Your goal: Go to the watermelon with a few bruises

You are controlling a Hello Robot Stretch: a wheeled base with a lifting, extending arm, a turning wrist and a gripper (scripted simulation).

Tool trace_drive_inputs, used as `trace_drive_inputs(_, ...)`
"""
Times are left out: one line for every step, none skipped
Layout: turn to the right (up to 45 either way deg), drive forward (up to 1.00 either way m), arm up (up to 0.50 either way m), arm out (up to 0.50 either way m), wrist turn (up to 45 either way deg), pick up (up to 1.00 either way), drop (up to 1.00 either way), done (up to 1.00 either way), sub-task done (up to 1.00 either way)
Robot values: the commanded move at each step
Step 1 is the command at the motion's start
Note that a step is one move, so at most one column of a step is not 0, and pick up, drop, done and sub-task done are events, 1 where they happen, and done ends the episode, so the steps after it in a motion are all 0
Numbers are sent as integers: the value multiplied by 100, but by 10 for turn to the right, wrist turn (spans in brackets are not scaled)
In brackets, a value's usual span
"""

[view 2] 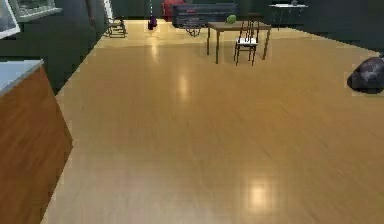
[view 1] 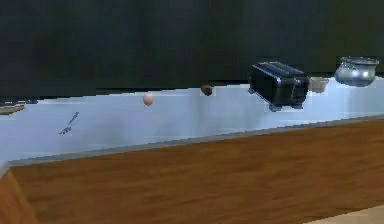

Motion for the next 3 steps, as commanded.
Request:
trace_drive_inputs(-450, 0, 0, 0, 0, 0, 0, 0, 0)
trace_drive_inputs(-270, 0, 0, 0, 0, 0, 0, 0, 0)
trace_drive_inputs(0, 0, 0, 0, 0, 0, 0, 100, 0)
